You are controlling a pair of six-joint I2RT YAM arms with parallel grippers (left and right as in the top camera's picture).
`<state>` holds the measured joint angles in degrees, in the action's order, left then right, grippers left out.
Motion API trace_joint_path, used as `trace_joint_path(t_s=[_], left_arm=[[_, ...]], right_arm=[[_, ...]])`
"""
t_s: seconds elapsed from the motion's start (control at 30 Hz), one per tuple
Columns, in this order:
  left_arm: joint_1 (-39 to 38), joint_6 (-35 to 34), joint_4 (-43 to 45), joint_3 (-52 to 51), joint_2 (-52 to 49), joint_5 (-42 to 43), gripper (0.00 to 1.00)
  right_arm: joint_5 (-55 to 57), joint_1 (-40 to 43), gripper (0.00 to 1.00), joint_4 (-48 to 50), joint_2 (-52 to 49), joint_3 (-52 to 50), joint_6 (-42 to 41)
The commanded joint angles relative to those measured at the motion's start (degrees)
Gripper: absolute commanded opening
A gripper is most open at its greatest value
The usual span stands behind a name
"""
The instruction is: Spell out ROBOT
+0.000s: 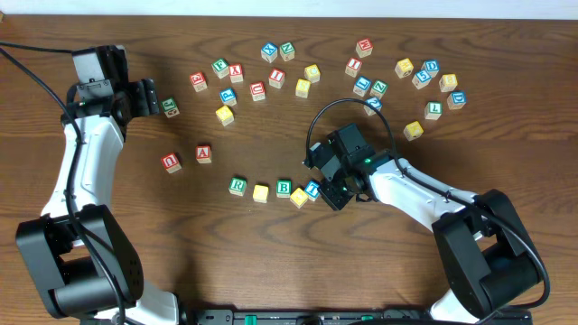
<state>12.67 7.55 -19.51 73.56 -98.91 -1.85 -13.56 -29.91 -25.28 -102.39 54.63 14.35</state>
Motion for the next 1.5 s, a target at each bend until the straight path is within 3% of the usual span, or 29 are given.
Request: trace_joint_path(t_s=[0.0,0.27,0.5,0.7,0.93,1.47], left_arm=[[0.2,0.3,-0.1,-0.3,0.0,-0.1,0.91],[0.2,0.3,-0.1,-0.3,0.0,-0.1,0.91],[0.2,-0.3,-1.9,-0.3,0.0,-0.1,0.91],[0.2,-4.6,-2.8,-0.3,0.2,-0.2,0.91],[0.2,-4.9,-4.1,-0.3,0.2,-0.1,0.91],[0.1,-6.1,-4.9,-0.3,0.2,-0.1,0.91]], right_arm=[[-1.0,0.0,0.01,-1.2,0.1,1.6,2.1],[-1.0,0.8,0.01,-10.2,6.7,8.7,6.3],[-1.0,-0.9,0.01,-7.0,6.0,8.9,-8.7],[-0.7,-5.2,0.01,-1.7,1.1,8.9,-12.4],[4.8,-8.1,0.01,2.2,-0.7,8.9,-21.4],[6.6,-8.1,0.01,-3.2,-1.9,8.6,-27.6]])
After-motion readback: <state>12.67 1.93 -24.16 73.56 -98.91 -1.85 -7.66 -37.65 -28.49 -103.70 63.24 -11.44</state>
